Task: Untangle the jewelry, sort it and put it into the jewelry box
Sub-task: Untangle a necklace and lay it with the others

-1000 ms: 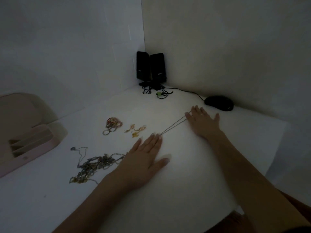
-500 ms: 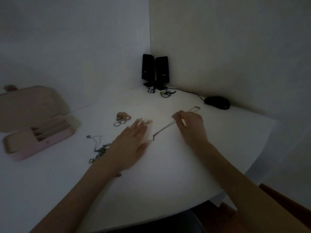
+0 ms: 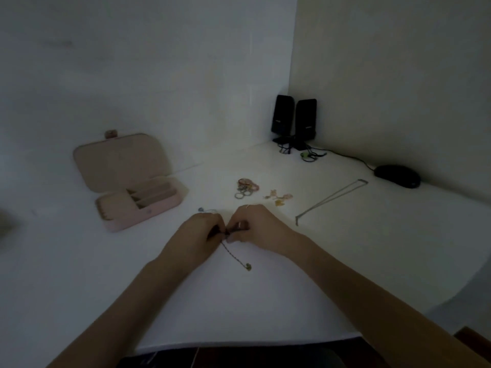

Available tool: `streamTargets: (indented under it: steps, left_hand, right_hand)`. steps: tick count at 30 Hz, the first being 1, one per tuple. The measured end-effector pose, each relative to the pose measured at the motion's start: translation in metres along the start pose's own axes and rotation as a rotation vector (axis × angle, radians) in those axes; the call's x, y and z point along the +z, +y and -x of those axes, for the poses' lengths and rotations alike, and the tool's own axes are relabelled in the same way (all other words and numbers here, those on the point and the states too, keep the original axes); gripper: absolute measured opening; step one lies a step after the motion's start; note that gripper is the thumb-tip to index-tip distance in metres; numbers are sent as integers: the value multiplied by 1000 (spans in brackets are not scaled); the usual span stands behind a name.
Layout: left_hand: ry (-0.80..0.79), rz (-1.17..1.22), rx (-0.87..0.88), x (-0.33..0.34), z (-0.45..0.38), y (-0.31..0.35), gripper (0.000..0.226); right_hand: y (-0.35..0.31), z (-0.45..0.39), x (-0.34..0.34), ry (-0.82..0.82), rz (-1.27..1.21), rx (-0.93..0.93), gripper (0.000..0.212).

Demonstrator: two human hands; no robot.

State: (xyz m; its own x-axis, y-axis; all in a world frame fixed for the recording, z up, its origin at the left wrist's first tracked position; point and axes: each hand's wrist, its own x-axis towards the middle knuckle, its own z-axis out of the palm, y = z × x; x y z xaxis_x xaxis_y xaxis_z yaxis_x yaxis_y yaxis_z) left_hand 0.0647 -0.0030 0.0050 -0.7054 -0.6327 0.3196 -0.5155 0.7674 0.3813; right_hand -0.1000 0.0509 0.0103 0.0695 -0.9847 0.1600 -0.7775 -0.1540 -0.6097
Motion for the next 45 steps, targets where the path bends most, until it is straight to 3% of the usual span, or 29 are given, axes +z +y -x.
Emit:
streamTargets:
  steps: [3, 6, 11, 16, 18, 22, 24, 26, 30, 37, 39, 43, 45]
  left_hand:
    - [3, 318, -180, -7, -13, -4, 10]
    - [52, 569, -344, -10, -28, -12, 9]
    - [138, 1026, -624, 2, -39, -7, 12]
    - [6, 1263, -619, -6, -37, -8, 19]
    - [3, 1353, -636, -10, -36, -10, 16]
    - [9, 1553, -603, -14, -35, -13, 8]
    - [-24, 1581, -571, -14, -35, -13, 14]
    - [-36, 1603, -557, -13, -35, -12, 15]
    - [24, 1632, -512, -12, -35, -13, 18]
    - [-9, 1450, -494, -8, -33, -13, 24]
    - [23, 1369, -517, -7, -34, -15, 27]
    - [11, 1217, -484, -7, -34, -19, 42]
    - [-28, 1178, -447, -7, -33, -19, 36]
  right_hand:
    - [-1, -10, 1, 4, -101, 15, 10]
    - [3, -24, 6, 121, -158, 78, 12]
    - [9, -20, 4, 230, -719, 209, 15]
    - [2, -17, -11, 313, -1272, 277, 20]
    - [1, -15, -15, 353, -1224, 304, 18]
    - [3, -9, -10, 269, -617, 242, 8]
    - [4, -8, -2, 229, -261, 141, 10]
    - [0, -8, 2, 202, -127, 83, 13]
    - [-8, -7, -1, 164, -242, 52, 28]
    - [-4, -8, -3, 234, -346, 93, 23]
    - [-4, -8, -6, 298, -480, 98, 20]
    - [-7, -7, -20, 413, -979, 201, 25]
    - [-6, -5, -27, 408, -1039, 230, 29]
